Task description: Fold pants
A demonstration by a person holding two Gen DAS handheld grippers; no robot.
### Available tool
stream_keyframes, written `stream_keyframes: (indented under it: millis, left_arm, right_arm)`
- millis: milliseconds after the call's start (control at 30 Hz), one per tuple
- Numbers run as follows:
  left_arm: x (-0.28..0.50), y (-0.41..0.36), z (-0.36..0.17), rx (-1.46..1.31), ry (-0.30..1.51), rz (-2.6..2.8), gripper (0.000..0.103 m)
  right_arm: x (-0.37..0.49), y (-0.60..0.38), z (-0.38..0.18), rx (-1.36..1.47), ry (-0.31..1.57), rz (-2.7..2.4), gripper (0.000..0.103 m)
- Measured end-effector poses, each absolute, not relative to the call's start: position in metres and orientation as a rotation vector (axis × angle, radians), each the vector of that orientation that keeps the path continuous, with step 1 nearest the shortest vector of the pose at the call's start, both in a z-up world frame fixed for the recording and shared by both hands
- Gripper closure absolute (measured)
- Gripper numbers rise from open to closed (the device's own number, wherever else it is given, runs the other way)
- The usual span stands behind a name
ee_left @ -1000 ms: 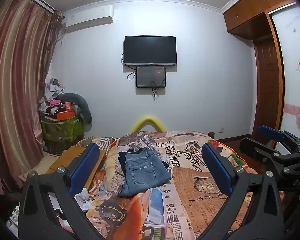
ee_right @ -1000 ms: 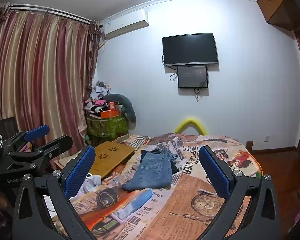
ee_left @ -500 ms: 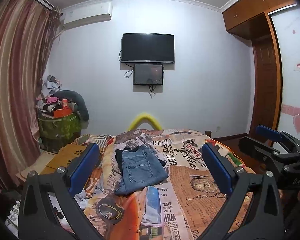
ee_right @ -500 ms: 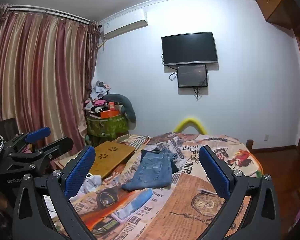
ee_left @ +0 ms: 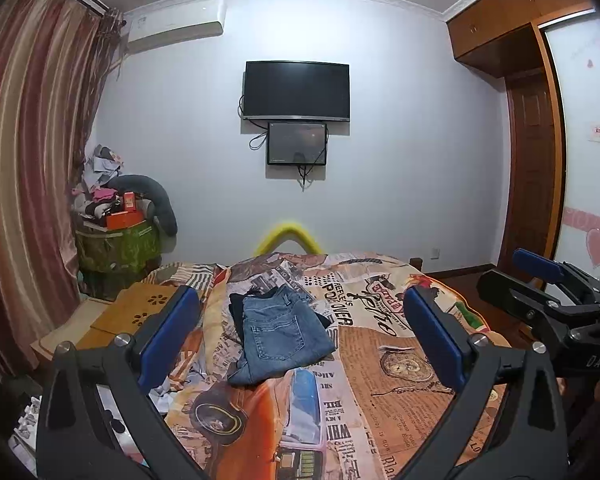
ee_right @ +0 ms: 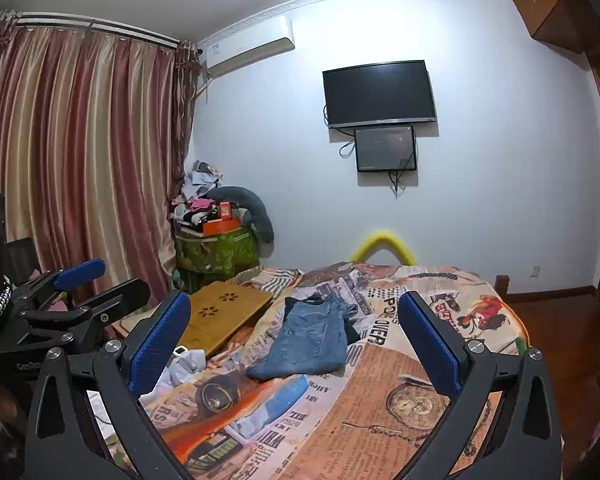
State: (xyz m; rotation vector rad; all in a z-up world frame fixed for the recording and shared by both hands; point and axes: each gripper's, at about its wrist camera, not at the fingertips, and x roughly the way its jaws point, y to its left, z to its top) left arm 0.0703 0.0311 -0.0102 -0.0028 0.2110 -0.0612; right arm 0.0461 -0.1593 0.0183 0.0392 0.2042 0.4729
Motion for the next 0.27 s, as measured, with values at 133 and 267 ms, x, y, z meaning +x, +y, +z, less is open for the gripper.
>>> stream_keyframes:
  millis: [133,267]
  left_arm:
    - [0.0703,0.0325,-0.0113,-0.010,0.211,-0.061,0.000]
    - [0.0707,0.0330,-0.0119,-0.009,0.212,-0.059,0.000]
  right_arm:
    - [0.0471,-0.1581,0.0171,0.038,0.208,0.474,0.000]
    - [0.0475,-0.1564,0.0164,0.033,0.211,0.474,0.000]
